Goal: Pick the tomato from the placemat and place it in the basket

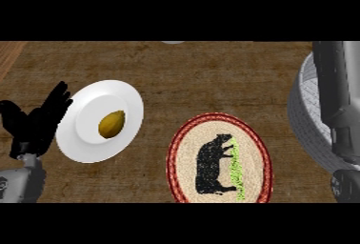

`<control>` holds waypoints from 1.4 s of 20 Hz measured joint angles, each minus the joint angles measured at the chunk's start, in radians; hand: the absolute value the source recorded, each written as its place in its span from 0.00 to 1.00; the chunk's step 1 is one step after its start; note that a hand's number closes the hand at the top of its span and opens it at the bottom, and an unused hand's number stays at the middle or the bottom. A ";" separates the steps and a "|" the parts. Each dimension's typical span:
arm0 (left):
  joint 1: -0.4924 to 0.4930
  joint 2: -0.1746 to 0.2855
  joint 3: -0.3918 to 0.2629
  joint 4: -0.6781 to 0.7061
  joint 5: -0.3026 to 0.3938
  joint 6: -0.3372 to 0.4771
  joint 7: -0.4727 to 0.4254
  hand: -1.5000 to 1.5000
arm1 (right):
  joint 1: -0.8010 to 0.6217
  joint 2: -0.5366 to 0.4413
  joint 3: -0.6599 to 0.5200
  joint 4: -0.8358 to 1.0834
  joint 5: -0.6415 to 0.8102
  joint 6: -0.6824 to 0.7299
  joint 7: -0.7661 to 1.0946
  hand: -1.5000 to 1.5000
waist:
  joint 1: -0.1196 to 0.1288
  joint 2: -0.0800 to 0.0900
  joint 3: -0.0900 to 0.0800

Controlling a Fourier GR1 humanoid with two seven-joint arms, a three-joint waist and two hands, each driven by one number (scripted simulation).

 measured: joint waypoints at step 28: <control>-0.002 -0.014 0.010 0.028 -0.019 -0.006 -0.024 0.50 | 0.360 0.063 -0.183 -0.625 -0.088 -0.179 -0.094 0.00 | -0.012 -0.004 0.000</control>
